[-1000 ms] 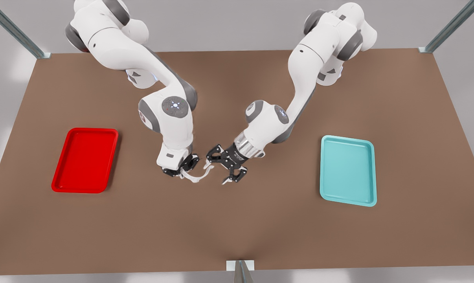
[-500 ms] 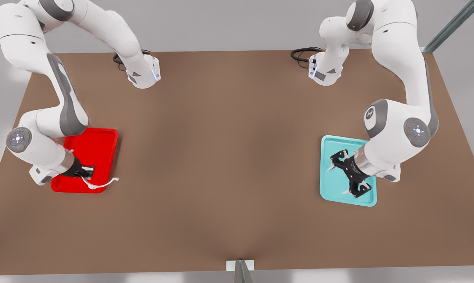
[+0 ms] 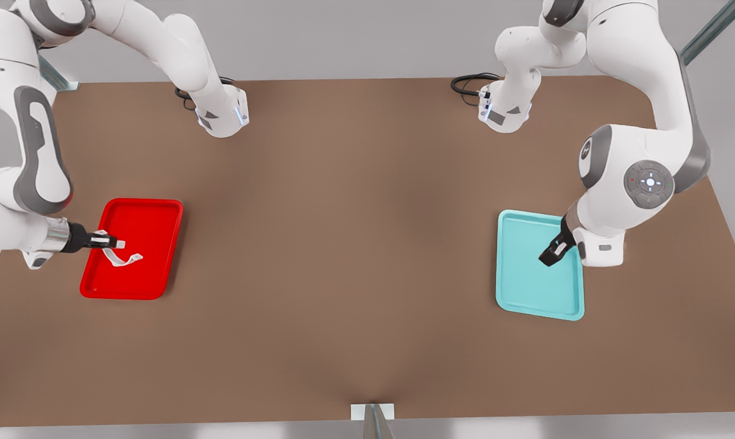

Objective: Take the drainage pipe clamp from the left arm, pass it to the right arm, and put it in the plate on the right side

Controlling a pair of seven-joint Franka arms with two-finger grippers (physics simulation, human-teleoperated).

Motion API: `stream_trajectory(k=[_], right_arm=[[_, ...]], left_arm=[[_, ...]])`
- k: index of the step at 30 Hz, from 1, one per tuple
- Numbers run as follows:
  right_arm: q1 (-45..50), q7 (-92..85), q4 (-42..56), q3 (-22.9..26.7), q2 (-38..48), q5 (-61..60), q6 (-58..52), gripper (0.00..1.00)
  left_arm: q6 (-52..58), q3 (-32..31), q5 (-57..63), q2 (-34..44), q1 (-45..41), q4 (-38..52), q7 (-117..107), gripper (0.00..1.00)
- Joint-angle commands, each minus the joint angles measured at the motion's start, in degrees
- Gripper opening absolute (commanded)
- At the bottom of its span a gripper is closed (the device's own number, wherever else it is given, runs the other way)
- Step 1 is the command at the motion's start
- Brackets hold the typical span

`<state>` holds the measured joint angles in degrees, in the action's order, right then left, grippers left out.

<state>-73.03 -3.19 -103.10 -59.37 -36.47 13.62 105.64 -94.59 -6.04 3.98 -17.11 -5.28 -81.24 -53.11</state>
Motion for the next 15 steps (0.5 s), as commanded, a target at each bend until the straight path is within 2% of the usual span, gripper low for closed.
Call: stream_trajectory(k=[1, 3, 12, 13, 14, 15], right_arm=[[-0.2, -9.9, -0.2, 0.8, -1.3, 0.5, -2.7, 0.21], [-1.2, -9.6, -2.5, 0.9, -2.1, 0.3, -3.6, 0.21], [-1.7, -11.5, -1.9, 7.3, -10.6, 5.6, 0.4, 0.21], [-1.7, -11.5, -1.9, 7.6, -10.6, 5.6, 0.3, 0.35], [-1.7, -11.4, -1.9, 8.0, -10.6, 5.5, 0.4, 0.89], [-1.7, -11.3, -1.9, 8.0, -10.6, 5.5, 0.4, 0.96]], left_arm=[[1.2, 0.0, 0.1, -0.1, -0.3, 0.0, 43.9, 1.00], [1.1, -0.1, 0.0, -0.5, -0.8, 0.0, 43.8, 1.00], [1.1, -0.1, -0.2, -1.3, -0.7, 0.0, 43.8, 1.00], [1.1, -0.1, -0.3, -1.3, -0.7, 0.0, 43.7, 1.00], [1.1, -0.1, -0.3, -1.6, -0.7, 0.0, 43.7, 1.00], [1.1, -0.1, -0.3, -1.6, -0.7, 0.0, 43.7, 1.00]])
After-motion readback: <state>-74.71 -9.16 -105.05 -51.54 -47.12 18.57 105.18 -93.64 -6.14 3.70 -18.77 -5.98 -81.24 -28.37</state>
